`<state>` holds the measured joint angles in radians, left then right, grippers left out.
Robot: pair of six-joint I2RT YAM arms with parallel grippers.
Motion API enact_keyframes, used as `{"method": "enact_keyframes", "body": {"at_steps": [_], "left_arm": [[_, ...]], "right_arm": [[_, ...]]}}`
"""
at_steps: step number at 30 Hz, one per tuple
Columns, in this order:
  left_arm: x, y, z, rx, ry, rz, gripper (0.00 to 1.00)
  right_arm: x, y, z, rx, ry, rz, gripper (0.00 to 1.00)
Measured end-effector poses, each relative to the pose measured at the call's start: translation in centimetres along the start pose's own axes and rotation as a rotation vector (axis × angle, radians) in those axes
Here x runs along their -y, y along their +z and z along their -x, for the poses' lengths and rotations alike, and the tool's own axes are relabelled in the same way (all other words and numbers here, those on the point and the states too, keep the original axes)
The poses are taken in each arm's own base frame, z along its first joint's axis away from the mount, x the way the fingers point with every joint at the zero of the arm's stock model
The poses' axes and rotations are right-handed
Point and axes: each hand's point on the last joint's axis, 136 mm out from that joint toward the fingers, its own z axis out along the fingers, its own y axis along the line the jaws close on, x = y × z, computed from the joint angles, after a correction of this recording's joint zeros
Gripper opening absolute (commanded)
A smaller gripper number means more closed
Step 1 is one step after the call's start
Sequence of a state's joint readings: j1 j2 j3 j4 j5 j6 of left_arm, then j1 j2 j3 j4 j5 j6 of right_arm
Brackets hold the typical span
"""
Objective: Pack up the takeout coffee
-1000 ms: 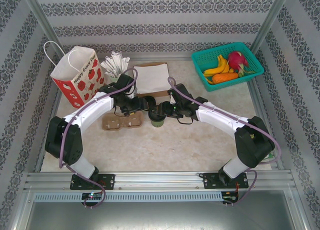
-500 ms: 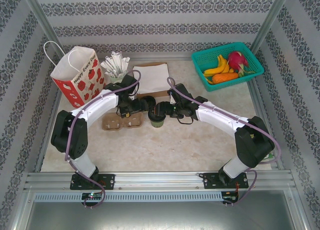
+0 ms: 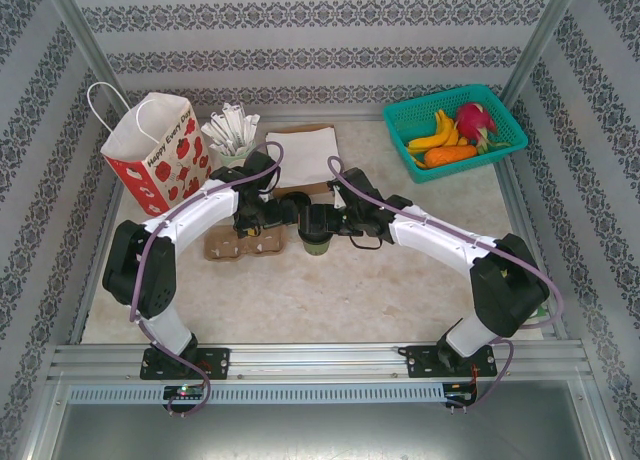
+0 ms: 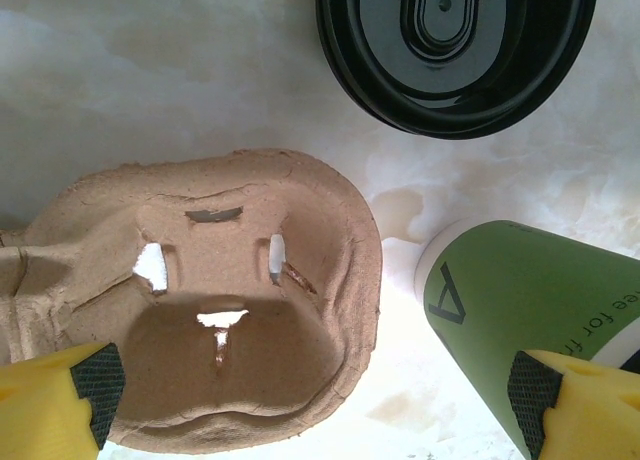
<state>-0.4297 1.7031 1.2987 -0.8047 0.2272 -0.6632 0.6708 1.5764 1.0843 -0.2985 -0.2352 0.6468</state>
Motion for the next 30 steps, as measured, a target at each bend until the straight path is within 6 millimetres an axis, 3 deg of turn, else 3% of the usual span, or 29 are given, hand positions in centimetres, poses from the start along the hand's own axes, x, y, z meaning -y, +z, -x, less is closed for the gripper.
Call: {"method": "enact_keyframes", "body": {"at_steps": [11, 23, 30], "left_arm": [[-0.5, 0.0, -0.1, -0.001, -0.002, 0.026, 1.00], [-0.4, 0.0, -0.3, -0.008, -0.003, 0.021, 1.00], [-0.2, 0.0, -0.4, -0.016, -0.003, 0.010, 1.00]], "right_arm": [[0.9, 1.8, -1.7, -0.057, -0.023, -0.049, 0.97], [0.9, 1.7, -1.4, -0.047, -0.024, -0.059, 0.95], [0.9, 1.7, -1.2, -0.039, -0.030, -0.061, 0.86]]}}
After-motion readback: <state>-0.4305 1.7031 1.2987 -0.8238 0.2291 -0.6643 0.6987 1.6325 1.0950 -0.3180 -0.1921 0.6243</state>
